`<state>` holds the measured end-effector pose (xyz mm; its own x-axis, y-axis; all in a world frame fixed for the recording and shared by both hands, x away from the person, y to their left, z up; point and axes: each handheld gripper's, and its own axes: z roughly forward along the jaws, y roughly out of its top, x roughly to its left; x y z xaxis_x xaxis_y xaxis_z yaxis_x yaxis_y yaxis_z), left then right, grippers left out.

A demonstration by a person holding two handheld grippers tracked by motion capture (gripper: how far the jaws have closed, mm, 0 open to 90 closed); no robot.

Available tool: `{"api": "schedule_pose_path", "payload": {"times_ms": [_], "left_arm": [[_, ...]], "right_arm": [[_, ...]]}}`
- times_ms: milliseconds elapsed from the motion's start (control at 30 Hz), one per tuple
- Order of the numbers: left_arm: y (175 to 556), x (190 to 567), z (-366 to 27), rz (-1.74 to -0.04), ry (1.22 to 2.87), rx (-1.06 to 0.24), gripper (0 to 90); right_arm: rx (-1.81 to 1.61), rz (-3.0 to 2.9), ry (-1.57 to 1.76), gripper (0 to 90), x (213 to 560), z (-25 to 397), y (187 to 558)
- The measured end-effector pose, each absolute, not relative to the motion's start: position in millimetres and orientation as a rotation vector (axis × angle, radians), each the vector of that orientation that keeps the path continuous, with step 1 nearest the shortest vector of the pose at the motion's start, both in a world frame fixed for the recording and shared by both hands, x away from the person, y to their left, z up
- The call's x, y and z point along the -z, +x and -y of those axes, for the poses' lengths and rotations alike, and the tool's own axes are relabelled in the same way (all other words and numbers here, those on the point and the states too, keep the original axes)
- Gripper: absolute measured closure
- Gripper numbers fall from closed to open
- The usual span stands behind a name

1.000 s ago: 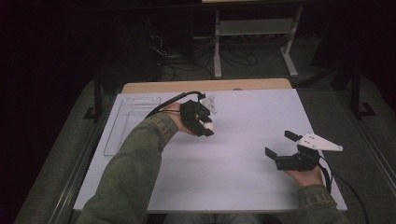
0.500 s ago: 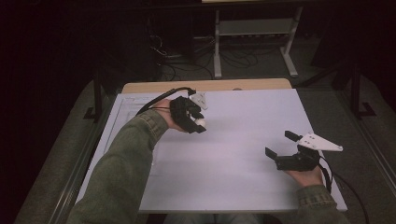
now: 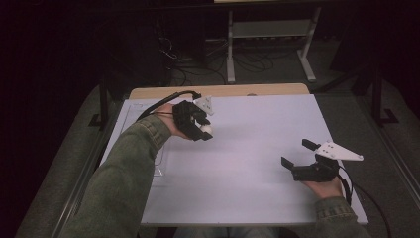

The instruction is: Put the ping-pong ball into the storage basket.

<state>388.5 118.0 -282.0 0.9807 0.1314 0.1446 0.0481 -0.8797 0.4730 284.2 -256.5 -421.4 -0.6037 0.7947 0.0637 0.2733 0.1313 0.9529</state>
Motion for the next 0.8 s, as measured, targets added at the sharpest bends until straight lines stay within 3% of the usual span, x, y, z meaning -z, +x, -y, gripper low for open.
{"api": "schedule_pose_path", "payload": {"times_ms": [800], "left_arm": [[385,272,-168,-0.216,2.691,-0.260,50.9]], "right_arm": [[-1.467,-1.955,1.033,0.0,423,256,284]]}}
